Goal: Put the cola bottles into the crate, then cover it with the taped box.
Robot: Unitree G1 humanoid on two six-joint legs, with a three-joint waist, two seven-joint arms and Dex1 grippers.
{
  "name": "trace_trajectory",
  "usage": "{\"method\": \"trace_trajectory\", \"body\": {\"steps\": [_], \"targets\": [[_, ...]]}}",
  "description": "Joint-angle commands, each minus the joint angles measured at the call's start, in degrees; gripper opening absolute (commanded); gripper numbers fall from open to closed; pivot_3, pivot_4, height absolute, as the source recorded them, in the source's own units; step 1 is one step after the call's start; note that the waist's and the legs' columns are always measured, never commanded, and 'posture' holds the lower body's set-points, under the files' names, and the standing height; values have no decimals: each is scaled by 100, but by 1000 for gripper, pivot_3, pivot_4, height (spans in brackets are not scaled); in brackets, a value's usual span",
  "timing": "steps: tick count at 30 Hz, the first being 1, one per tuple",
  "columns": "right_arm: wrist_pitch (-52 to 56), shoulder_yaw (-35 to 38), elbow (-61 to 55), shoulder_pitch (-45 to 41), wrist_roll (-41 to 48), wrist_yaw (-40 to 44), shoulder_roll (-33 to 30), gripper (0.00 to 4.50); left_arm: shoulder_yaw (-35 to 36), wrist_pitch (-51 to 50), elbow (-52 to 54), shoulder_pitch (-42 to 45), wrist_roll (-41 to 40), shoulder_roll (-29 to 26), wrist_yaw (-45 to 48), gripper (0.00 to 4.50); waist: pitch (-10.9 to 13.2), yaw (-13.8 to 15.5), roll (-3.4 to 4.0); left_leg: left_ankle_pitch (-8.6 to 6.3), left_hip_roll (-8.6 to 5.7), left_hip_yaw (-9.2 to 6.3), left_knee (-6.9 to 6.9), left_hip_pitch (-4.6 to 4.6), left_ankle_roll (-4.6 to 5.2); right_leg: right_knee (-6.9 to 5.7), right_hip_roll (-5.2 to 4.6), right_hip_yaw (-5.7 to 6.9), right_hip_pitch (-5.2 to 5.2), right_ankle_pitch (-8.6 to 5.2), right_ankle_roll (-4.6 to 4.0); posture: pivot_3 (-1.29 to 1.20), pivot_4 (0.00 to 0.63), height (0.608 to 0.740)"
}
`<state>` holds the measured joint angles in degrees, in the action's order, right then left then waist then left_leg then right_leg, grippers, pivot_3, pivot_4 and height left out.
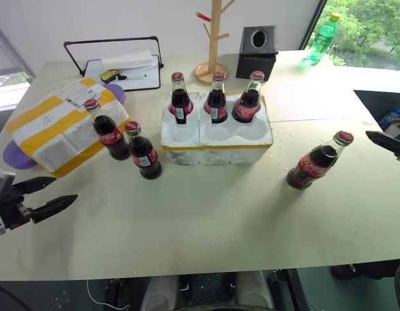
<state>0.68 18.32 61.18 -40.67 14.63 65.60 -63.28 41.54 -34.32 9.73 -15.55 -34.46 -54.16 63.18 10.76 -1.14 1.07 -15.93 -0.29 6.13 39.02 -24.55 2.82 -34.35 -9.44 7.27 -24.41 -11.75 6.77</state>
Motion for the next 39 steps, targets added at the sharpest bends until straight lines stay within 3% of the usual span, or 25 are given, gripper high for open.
{"method": "trace_trajectory", "body": {"steps": [1,13,20,28,32,39], "targets": [[-125,71,22,-184,6,-12,-72,4500,31,190,62,55,63,7,-63,4474,0,-2,0,0,0,0,0,0,0,0,0,0,0,0,0,0,150,740],[89,88,198,-347,19,87,-110,4500,127,-57,-52,430,-144,-48,-233,4474,0,-6,0,7,0,4,1,1,12,-5,2,-3,0,2,4,0,150,740],[1003,-52,-553,-915,200,1029,-423,4500,10,-347,15,1086,-450,-287,-274,4474,0,-1,1,8,0,6,4,1,12,-11,2,-8,-3,3,4,0,150,740],[3599,-213,-3667,-1228,1487,1941,-424,4500,-1240,2,-716,2545,42,-241,-647,4474,0,31,6,8,0,4,6,3,12,-32,1,-12,-7,4,6,0,150,740],[4469,-233,-5143,-1072,2103,1614,-195,4500,-1878,322,-1335,3194,415,-117,-706,4474,1,53,-3,9,-2,5,14,3,10,-60,-4,-12,-16,4,6,0,150,740],[5246,-127,-6354,-903,2924,1043,188,4500,-2513,710,-2179,4060,817,127,-710,4474,7,74,-23,9,-6,5,17,2,11,-65,-10,-12,-18,4,6,0,150,740]]}}
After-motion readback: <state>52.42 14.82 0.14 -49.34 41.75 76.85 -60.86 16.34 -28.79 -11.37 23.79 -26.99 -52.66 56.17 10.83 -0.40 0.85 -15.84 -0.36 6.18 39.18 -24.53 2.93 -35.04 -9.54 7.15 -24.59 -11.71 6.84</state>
